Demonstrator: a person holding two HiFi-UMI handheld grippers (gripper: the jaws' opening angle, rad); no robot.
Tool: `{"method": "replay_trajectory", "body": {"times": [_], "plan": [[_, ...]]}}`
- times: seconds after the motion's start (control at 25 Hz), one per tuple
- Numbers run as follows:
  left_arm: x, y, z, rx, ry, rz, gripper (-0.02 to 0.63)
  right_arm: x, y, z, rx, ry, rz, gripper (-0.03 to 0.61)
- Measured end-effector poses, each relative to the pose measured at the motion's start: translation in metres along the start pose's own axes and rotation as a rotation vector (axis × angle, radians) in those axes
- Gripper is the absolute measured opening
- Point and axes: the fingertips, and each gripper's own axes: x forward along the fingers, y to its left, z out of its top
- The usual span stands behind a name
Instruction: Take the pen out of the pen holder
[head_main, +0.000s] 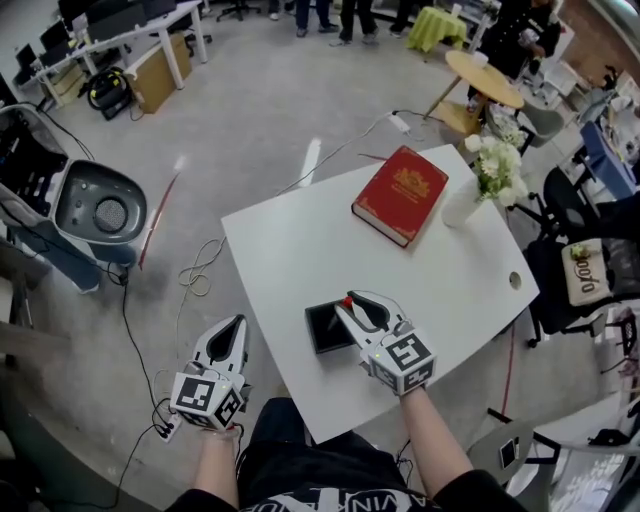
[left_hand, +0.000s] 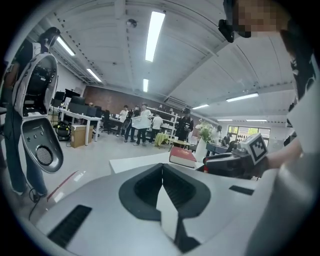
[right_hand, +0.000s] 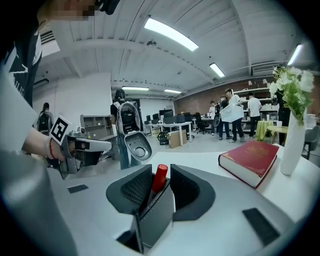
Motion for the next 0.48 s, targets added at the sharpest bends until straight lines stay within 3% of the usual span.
{"method": "replay_trajectory", "body": {"times": [0.48], "plan": [[-0.007, -0.002, -0.007, -0.015, 0.004, 0.024, 0.005, -0.004, 0.015, 0.004, -0.053, -0.042, 0.035, 0.070]]}}
